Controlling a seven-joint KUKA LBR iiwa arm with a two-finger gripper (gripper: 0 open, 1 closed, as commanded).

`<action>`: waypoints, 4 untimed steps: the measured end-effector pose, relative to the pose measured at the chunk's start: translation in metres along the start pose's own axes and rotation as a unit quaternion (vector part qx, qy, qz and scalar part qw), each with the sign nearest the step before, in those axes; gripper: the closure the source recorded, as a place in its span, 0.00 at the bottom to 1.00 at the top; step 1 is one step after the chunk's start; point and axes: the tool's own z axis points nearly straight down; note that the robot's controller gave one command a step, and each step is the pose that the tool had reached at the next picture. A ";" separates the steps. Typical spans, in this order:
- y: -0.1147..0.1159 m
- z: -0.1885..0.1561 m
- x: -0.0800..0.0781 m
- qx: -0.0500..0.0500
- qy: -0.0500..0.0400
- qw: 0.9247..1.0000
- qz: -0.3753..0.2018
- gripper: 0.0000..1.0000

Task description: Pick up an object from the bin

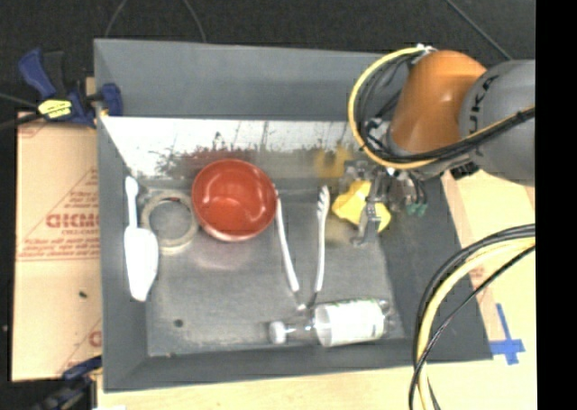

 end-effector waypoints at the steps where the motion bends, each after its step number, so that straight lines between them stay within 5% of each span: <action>1: -0.010 -0.020 -0.003 0.001 -0.004 1.000 0.024 0.00; 3: -0.004 -0.007 -0.004 0.001 -0.006 1.000 0.019 0.00; 4: -0.026 0.046 -0.015 0.002 -0.004 1.000 -0.008 0.00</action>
Offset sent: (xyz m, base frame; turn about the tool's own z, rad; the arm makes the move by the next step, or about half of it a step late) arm 0.0072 -0.0048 0.0159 -0.0129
